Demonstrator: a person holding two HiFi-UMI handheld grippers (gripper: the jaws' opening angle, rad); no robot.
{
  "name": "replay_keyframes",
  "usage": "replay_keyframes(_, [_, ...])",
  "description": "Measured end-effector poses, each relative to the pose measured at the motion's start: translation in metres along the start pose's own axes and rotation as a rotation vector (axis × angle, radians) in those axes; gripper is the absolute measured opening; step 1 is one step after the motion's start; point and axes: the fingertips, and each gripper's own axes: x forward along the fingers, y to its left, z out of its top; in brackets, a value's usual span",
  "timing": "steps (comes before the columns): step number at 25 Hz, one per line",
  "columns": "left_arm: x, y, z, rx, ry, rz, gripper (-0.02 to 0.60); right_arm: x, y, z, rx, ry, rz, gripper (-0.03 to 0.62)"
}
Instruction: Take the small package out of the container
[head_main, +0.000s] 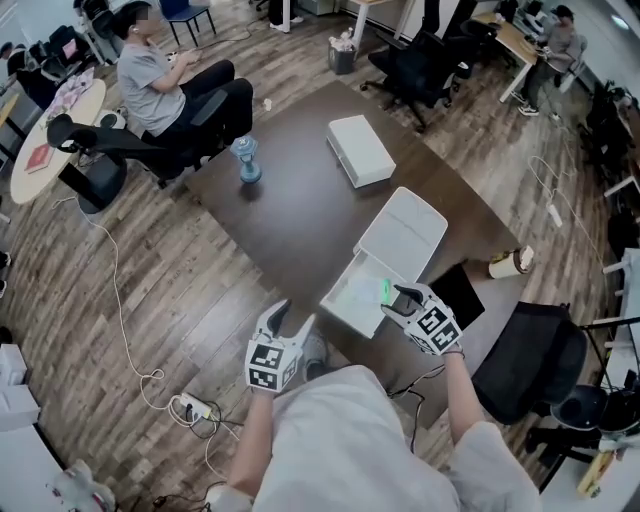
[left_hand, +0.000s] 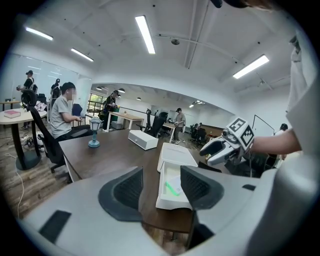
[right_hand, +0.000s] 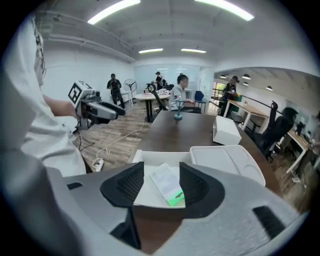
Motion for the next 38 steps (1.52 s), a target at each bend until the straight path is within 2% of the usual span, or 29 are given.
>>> replay_keyframes(6, [0.022, 0.004, 0.009, 0.008, 0.005, 0.013, 0.227, 0.037, 0.005, -0.015, -0.267, 0.215, 0.13, 0.241])
replay_keyframes(10, [0.026, 0.0, 0.004, 0.03, 0.03, 0.003, 0.227, 0.061, 0.003, -0.028, -0.354, 0.286, 0.183, 0.249])
replay_keyframes(15, [0.029, 0.001, -0.008, 0.039, 0.076, -0.004, 0.227, 0.083, 0.004, -0.037, -0.418, 0.344, 0.271, 0.259])
replay_keyframes(19, [0.026, 0.007, -0.009, 0.025, 0.08, 0.018, 0.227, 0.097, 0.003, -0.045, -0.482, 0.416, 0.307, 0.282])
replay_keyframes(24, [0.013, 0.02, -0.017, -0.011, 0.091, 0.059, 0.227, 0.12, 0.007, -0.047, -0.497, 0.483, 0.353, 0.324])
replay_keyframes(29, [0.009, 0.026, -0.024, -0.068, 0.066, 0.089, 0.227, 0.131, 0.005, -0.06, -0.551, 0.557, 0.358, 0.339])
replay_keyframes(38, [0.008, 0.026, -0.036, -0.054, 0.09, 0.077, 0.227, 0.148, 0.014, -0.064, -0.583, 0.62, 0.384, 0.342])
